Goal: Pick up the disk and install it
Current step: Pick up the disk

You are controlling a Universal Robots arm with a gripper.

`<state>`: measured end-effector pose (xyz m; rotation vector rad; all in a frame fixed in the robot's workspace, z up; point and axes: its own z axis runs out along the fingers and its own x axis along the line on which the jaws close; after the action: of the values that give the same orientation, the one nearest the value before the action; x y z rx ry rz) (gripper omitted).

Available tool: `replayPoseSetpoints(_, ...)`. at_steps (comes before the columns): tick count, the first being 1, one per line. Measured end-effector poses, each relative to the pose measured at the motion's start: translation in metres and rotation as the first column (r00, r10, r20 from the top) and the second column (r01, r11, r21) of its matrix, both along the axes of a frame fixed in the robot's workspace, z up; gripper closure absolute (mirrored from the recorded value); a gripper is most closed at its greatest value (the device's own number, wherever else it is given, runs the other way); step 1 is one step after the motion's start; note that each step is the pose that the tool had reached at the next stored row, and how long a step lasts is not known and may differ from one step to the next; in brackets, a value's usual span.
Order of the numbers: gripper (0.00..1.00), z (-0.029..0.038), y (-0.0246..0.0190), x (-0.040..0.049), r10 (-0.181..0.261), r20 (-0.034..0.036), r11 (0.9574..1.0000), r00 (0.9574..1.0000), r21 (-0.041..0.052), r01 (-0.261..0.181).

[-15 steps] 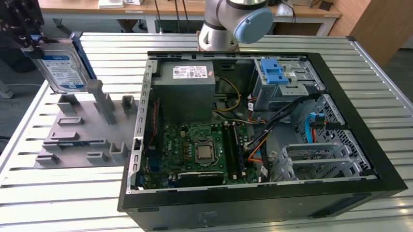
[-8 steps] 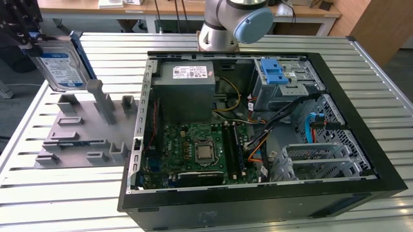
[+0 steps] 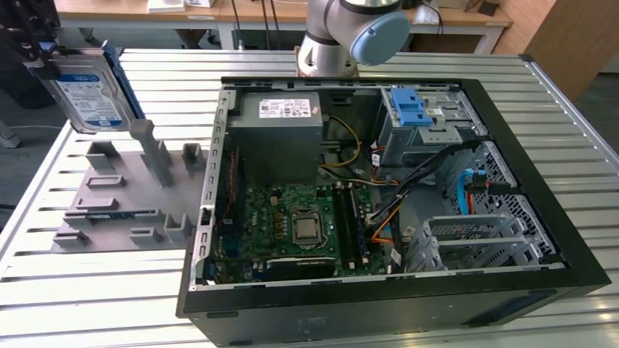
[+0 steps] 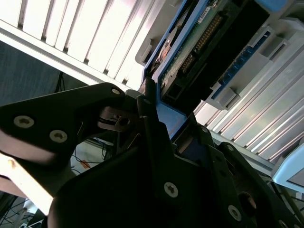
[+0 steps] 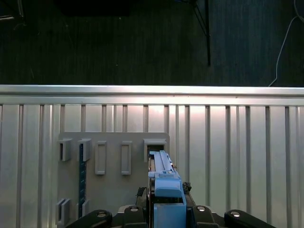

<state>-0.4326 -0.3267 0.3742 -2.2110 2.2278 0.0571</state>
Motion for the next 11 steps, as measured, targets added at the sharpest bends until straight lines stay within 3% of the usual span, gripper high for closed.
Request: replayPoseSetpoints(11, 0.64, 0.0089, 0.0000, 0.0000, 0.000, 0.0000, 1.0000, 1.0000, 0.0000, 0.000)
